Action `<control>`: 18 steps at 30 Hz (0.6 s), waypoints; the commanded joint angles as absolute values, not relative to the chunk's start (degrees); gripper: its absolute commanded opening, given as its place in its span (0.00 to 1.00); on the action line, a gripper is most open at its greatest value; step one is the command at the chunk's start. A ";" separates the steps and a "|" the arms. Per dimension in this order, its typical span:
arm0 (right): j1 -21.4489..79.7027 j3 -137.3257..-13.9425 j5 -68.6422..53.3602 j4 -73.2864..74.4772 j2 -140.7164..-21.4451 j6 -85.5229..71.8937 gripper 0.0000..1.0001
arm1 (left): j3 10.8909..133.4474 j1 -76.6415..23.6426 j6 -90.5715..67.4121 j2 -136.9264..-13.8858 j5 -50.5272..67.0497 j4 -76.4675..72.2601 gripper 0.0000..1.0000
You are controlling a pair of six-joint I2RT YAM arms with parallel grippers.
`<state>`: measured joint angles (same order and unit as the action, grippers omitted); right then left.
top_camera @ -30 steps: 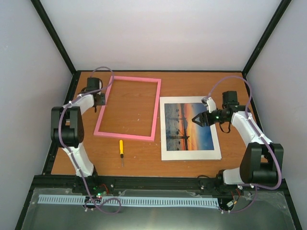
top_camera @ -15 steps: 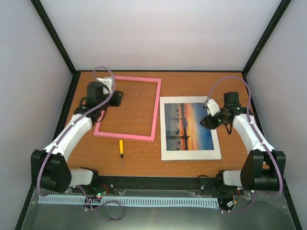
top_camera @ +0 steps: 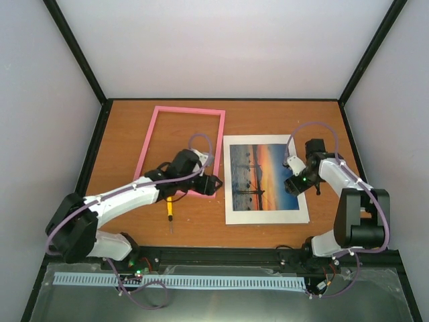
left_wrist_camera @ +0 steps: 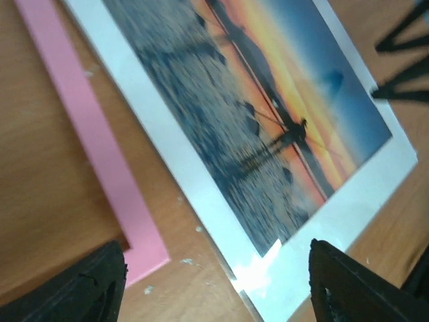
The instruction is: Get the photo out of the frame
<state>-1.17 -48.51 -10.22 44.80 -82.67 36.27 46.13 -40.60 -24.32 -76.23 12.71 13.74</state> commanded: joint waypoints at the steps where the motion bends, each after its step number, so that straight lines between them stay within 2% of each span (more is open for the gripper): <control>1: -2.94 -53.65 -8.82 43.30 -86.56 32.07 0.76 | 47.00 -46.24 -28.79 -80.10 9.17 11.76 0.77; 2: -3.44 -54.64 -9.23 43.35 -87.77 31.42 0.76 | 47.60 -46.77 -29.33 -81.45 8.54 11.28 0.81; 6: -4.53 -56.89 -9.33 42.61 -91.69 29.62 0.75 | 52.94 -47.11 -33.33 -87.60 4.91 11.54 0.85; 10: -4.93 -57.31 -10.93 42.24 -92.13 28.72 0.75 | 62.30 -47.00 -36.80 -95.54 0.53 16.65 0.85; 18: -6.25 -57.19 -11.54 41.30 -92.44 28.56 0.75 | 71.82 -46.67 -41.91 -105.51 2.64 16.01 0.84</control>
